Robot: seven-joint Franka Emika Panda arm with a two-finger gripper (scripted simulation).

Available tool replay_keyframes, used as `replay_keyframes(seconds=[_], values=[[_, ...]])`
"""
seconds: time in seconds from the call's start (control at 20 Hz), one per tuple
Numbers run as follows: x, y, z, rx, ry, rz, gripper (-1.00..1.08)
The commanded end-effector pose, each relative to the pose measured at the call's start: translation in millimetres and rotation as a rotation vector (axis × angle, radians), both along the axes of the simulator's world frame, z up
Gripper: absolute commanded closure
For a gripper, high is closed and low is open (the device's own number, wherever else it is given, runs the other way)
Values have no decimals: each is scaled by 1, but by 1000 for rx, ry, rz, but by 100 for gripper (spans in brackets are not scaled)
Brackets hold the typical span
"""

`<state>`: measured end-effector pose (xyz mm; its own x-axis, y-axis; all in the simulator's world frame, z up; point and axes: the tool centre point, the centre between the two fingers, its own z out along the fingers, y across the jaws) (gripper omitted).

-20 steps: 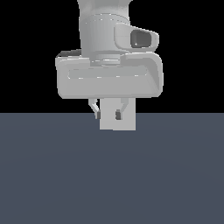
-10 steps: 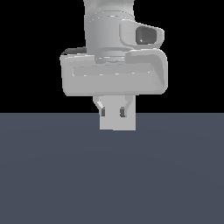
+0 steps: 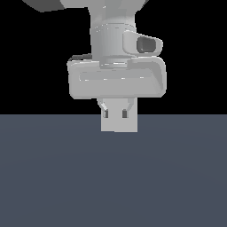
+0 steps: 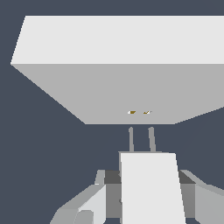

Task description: Plug the charger into the wall socket.

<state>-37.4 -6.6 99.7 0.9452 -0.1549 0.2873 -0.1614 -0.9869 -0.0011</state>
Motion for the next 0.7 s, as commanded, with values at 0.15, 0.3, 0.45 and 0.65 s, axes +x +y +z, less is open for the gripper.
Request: replay_keyframes(seconds=[0.15, 0.3, 0.45, 0.65], values=[[20, -3, 0, 0, 0, 0, 108], [26, -4, 0, 0, 0, 0, 108], [29, -5, 0, 0, 0, 0, 108], [28, -5, 0, -1, 0, 0, 108]])
